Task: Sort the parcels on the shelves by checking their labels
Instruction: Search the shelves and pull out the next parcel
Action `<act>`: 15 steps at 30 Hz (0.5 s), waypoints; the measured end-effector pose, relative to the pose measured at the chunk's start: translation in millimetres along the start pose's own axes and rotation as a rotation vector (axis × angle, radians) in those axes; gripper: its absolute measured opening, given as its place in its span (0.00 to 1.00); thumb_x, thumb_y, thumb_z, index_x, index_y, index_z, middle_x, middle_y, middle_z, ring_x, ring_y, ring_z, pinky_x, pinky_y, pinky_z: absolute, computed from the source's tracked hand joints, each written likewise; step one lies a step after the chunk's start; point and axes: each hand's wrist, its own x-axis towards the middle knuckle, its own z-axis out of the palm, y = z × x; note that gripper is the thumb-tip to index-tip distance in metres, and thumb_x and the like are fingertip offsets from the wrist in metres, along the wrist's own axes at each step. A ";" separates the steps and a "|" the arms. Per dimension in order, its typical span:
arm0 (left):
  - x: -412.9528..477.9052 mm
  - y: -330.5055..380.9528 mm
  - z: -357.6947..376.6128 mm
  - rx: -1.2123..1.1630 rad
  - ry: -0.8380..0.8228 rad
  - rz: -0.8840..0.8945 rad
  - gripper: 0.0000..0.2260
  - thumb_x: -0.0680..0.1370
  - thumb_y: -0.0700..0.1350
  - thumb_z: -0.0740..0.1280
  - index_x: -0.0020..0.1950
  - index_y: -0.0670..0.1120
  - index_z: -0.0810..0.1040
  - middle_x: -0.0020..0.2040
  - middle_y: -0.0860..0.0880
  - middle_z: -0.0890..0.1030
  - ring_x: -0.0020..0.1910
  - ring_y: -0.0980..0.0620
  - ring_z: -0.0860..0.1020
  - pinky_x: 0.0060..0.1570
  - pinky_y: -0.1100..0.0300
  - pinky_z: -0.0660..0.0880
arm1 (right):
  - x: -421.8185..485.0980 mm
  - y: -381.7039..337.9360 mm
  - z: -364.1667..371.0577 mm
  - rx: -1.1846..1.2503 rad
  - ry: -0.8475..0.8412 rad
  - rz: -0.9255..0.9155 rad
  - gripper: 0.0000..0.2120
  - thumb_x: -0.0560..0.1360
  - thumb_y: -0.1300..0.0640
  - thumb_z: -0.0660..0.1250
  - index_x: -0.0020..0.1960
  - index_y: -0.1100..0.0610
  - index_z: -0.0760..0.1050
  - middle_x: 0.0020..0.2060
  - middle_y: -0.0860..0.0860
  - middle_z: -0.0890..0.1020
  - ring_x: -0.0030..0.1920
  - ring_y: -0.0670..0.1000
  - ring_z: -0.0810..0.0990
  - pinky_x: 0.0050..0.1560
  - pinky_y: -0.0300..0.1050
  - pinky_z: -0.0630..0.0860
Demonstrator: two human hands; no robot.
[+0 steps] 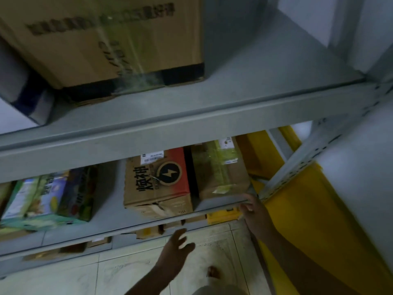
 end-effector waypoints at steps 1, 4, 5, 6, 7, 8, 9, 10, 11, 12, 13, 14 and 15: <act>5.5 10.0 13.6 0.054 -0.031 0.051 0.24 0.80 0.38 0.70 0.73 0.52 0.67 0.76 0.46 0.69 0.73 0.50 0.70 0.56 0.63 0.73 | 5.7 1.1 -5.8 -0.016 0.013 -0.017 0.18 0.83 0.60 0.64 0.72 0.59 0.69 0.61 0.54 0.78 0.61 0.57 0.78 0.61 0.56 0.76; 22.3 45.9 45.9 0.131 -0.067 0.201 0.34 0.80 0.37 0.69 0.81 0.52 0.56 0.76 0.54 0.63 0.72 0.55 0.68 0.41 0.73 0.76 | 28.5 -4.3 -19.4 -0.101 0.010 -0.094 0.23 0.83 0.60 0.63 0.77 0.59 0.63 0.72 0.57 0.71 0.68 0.58 0.75 0.65 0.55 0.75; 32.2 55.0 54.5 0.147 -0.064 0.224 0.37 0.80 0.36 0.68 0.82 0.52 0.52 0.77 0.55 0.60 0.74 0.54 0.67 0.39 0.72 0.77 | 37.9 -4.8 -21.4 -0.106 0.002 -0.115 0.26 0.83 0.59 0.63 0.79 0.58 0.60 0.75 0.56 0.68 0.70 0.57 0.74 0.66 0.55 0.75; 44.4 62.4 61.5 0.147 -0.053 0.243 0.39 0.80 0.35 0.67 0.82 0.53 0.50 0.78 0.56 0.59 0.75 0.52 0.67 0.39 0.70 0.78 | 43.5 -8.7 -23.7 -0.094 -0.013 -0.124 0.29 0.83 0.58 0.63 0.81 0.56 0.57 0.76 0.54 0.67 0.71 0.56 0.73 0.68 0.55 0.74; 56.6 69.0 66.2 0.125 -0.031 0.243 0.38 0.79 0.34 0.66 0.82 0.53 0.51 0.79 0.53 0.59 0.74 0.50 0.69 0.40 0.66 0.80 | 51.4 -7.0 -23.0 -0.065 -0.029 -0.137 0.30 0.83 0.58 0.64 0.81 0.54 0.56 0.76 0.54 0.67 0.71 0.56 0.73 0.69 0.55 0.73; 66.8 74.5 69.1 0.062 -0.004 0.211 0.35 0.78 0.33 0.66 0.80 0.51 0.55 0.79 0.49 0.61 0.73 0.47 0.71 0.41 0.62 0.81 | 56.3 -6.0 -23.2 -0.039 -0.045 -0.131 0.29 0.82 0.58 0.65 0.80 0.52 0.59 0.76 0.54 0.67 0.72 0.56 0.72 0.71 0.55 0.72; 74.6 80.8 71.2 -0.021 0.017 0.160 0.31 0.77 0.32 0.65 0.76 0.50 0.59 0.78 0.44 0.64 0.69 0.44 0.74 0.40 0.58 0.80 | 62.7 -2.3 -23.0 0.000 -0.072 -0.139 0.27 0.81 0.56 0.66 0.78 0.48 0.62 0.76 0.54 0.66 0.72 0.57 0.71 0.72 0.56 0.70; 80.1 85.7 72.8 -0.103 0.032 0.129 0.28 0.77 0.31 0.64 0.72 0.49 0.62 0.74 0.39 0.68 0.62 0.44 0.77 0.39 0.56 0.78 | 73.9 12.7 -21.7 0.043 -0.089 -0.150 0.27 0.80 0.51 0.68 0.76 0.43 0.64 0.77 0.53 0.66 0.73 0.57 0.70 0.72 0.59 0.70; 80.6 90.2 74.3 -0.151 0.053 0.105 0.26 0.77 0.31 0.65 0.71 0.47 0.62 0.68 0.38 0.73 0.54 0.45 0.78 0.40 0.54 0.76 | 88.2 34.7 -19.8 0.080 -0.094 -0.147 0.31 0.76 0.44 0.70 0.77 0.41 0.62 0.76 0.52 0.67 0.73 0.56 0.70 0.71 0.60 0.71; 78.0 93.7 76.2 -0.168 0.070 0.098 0.26 0.77 0.31 0.65 0.72 0.45 0.63 0.61 0.41 0.76 0.49 0.47 0.78 0.43 0.52 0.75 | 99.4 56.0 -18.5 0.115 -0.122 -0.155 0.37 0.73 0.39 0.70 0.78 0.39 0.59 0.76 0.49 0.69 0.73 0.54 0.71 0.69 0.61 0.73; 73.8 95.7 77.5 -0.172 0.070 0.099 0.26 0.78 0.31 0.66 0.73 0.44 0.62 0.55 0.46 0.76 0.48 0.47 0.78 0.47 0.49 0.76 | 117.2 87.5 -12.5 0.145 -0.141 -0.157 0.41 0.71 0.35 0.70 0.79 0.38 0.57 0.75 0.48 0.70 0.71 0.53 0.73 0.67 0.60 0.74; 67.6 96.0 78.7 -0.171 0.056 0.112 0.27 0.78 0.31 0.66 0.74 0.43 0.61 0.53 0.49 0.75 0.50 0.45 0.80 0.50 0.47 0.77 | 118.4 95.3 -12.0 0.178 -0.146 -0.139 0.42 0.69 0.32 0.71 0.78 0.37 0.57 0.74 0.47 0.71 0.68 0.51 0.75 0.65 0.57 0.75; 60.3 93.2 78.5 -0.167 0.028 0.119 0.28 0.78 0.30 0.66 0.75 0.44 0.61 0.54 0.49 0.74 0.55 0.43 0.82 0.53 0.45 0.78 | 105.3 84.2 -16.9 0.206 -0.145 -0.078 0.43 0.68 0.32 0.72 0.78 0.37 0.58 0.73 0.48 0.72 0.63 0.49 0.77 0.61 0.54 0.76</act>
